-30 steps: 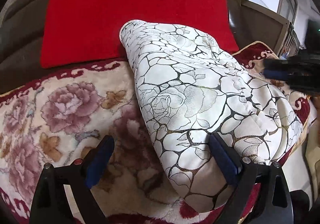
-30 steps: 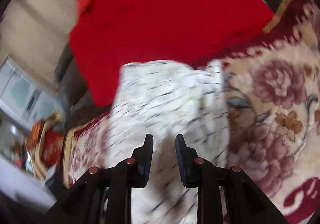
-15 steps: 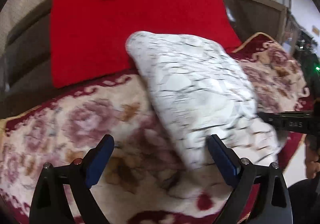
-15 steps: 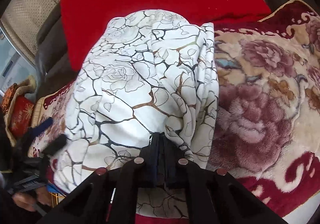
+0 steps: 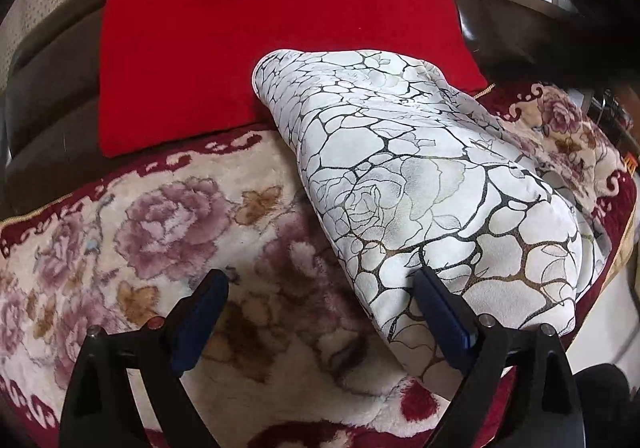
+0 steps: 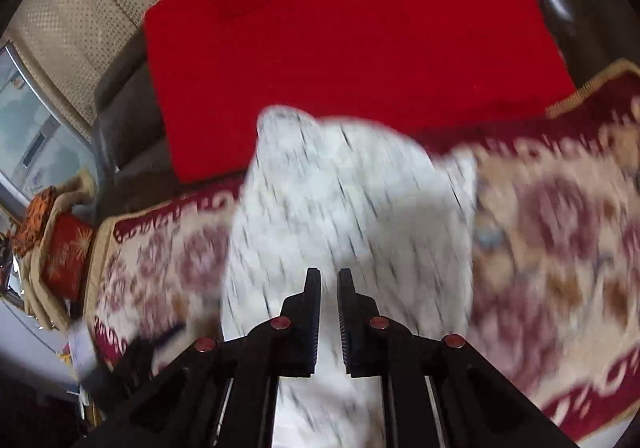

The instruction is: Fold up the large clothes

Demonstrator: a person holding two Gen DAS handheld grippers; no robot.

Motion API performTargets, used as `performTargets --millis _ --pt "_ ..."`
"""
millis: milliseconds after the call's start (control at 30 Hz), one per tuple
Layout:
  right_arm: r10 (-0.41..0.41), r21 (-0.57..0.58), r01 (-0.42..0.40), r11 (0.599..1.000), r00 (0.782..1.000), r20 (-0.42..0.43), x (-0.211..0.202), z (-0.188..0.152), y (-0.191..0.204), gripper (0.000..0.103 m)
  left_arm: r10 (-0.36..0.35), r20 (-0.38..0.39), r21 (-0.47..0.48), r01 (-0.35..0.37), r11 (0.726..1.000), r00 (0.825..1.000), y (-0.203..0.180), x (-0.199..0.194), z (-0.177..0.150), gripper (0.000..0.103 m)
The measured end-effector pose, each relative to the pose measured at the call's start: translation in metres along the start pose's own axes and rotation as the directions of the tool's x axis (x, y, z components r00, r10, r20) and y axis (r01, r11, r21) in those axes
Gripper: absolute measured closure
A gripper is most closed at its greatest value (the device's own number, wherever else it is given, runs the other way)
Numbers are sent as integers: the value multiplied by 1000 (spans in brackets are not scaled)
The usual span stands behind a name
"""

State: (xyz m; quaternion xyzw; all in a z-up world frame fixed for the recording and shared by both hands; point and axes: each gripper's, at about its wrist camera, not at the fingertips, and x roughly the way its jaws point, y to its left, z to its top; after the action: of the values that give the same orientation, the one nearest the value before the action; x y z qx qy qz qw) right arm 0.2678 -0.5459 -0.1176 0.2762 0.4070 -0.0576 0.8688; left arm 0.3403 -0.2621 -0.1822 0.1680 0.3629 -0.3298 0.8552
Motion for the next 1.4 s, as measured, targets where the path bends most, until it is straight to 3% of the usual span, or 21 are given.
performTargets --millis 200,333,500,567,633,767,867,967,1033,1100,1133,1200,1267,1400 --pt "-117 55 122 991 989 -86 87 76 0 91 -8 1 -3 8 1000 1000 2 -1 0 9" --pt "-143 103 172 980 958 -247 161 77 -27 95 -23 19 -25 23 999 1000 6 -1 2 9" --pt "-174 79 195 978 961 -217 150 78 -19 94 -20 14 -14 20 1000 1000 5 -1 0 9" --pt "-154 55 165 985 974 -167 131 84 -3 91 -12 18 -18 12 1000 1000 5 -2 -3 9" --pt "-34 39 39 998 993 -113 112 89 17 91 -22 17 -37 23 999 1000 8 -2 -5 9" --pt "110 21 -108 994 988 -110 117 99 51 90 -39 17 -45 40 998 999 11 -1 -7 9" --pt "-2 -27 -3 1000 982 -189 161 100 59 93 -46 15 -52 47 998 999 14 1 -6 9" --pt "25 45 -15 999 971 -239 206 88 30 98 -78 -2 -94 77 993 997 25 6 -3 9" --pt "88 117 -65 991 975 -205 198 86 17 98 -90 -7 -91 89 992 996 26 8 -4 7" --pt "88 123 -66 990 979 -182 184 84 14 97 -75 2 -74 75 994 997 22 6 -5 7" --pt "81 136 -57 989 981 -176 172 79 12 92 -66 6 -69 67 995 998 20 5 -6 7" --pt "123 173 -95 980 979 -162 144 76 8 91 -54 8 -70 54 996 999 19 4 -8 7" --pt "137 112 -123 986 982 -130 107 69 12 91 -48 3 -83 48 995 999 20 4 -9 7" --pt "60 -2 -60 998 991 -124 39 18 15 91 -34 -27 -80 32 996 999 21 -2 -5 9"
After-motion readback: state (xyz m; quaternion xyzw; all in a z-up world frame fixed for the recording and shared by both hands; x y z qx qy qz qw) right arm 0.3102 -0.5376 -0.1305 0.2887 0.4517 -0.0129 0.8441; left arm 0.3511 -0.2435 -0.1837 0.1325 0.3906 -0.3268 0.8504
